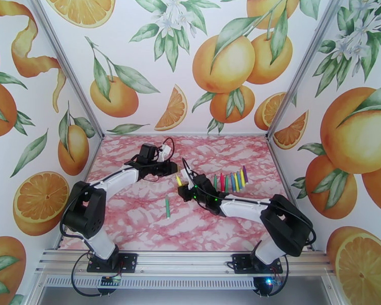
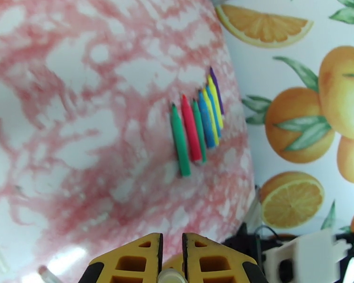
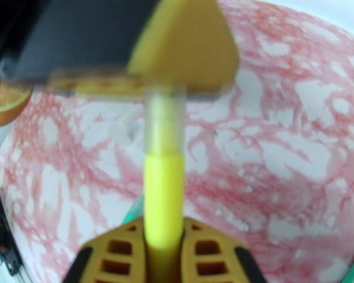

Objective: Open the pen caps

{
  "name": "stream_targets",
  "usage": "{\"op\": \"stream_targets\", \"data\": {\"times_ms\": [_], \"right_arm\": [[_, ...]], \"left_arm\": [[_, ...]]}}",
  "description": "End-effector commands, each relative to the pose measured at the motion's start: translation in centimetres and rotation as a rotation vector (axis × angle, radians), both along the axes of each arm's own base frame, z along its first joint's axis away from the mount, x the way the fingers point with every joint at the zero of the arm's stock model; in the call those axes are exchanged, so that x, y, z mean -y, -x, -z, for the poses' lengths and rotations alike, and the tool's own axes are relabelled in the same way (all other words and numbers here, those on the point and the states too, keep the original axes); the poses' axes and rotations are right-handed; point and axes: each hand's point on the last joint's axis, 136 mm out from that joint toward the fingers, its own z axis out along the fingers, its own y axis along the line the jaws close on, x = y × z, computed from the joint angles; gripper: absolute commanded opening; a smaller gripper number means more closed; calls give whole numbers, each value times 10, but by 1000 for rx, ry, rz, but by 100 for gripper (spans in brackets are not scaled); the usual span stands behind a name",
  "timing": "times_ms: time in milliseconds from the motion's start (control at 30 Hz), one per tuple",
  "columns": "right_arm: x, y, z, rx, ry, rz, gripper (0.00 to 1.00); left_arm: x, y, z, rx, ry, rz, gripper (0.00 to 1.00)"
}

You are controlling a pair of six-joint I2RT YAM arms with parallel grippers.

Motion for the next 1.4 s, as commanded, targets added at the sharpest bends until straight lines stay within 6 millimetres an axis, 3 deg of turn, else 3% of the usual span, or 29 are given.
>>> {"op": "stream_targets", "data": {"times_ms": [0, 333, 600, 933, 1367], "right_arm": [[2, 13, 3, -2, 20, -44, 0], [10, 11, -2, 24, 27, -14, 0], [29, -6, -12, 73, 65, 108, 0], [63, -39, -4, 23, 91, 316, 0], [128, -68, 15, -73, 180, 538, 0]], "left_arm": [[-32, -41, -29, 127, -17, -151, 0], [-38, -42, -30, 113, -50, -143, 0], [-39, -23, -16, 84, -191, -56, 0], [-38, -2, 15, 44, -408, 15, 0], [-39, 7, 52, -15, -610, 68, 0]]}}
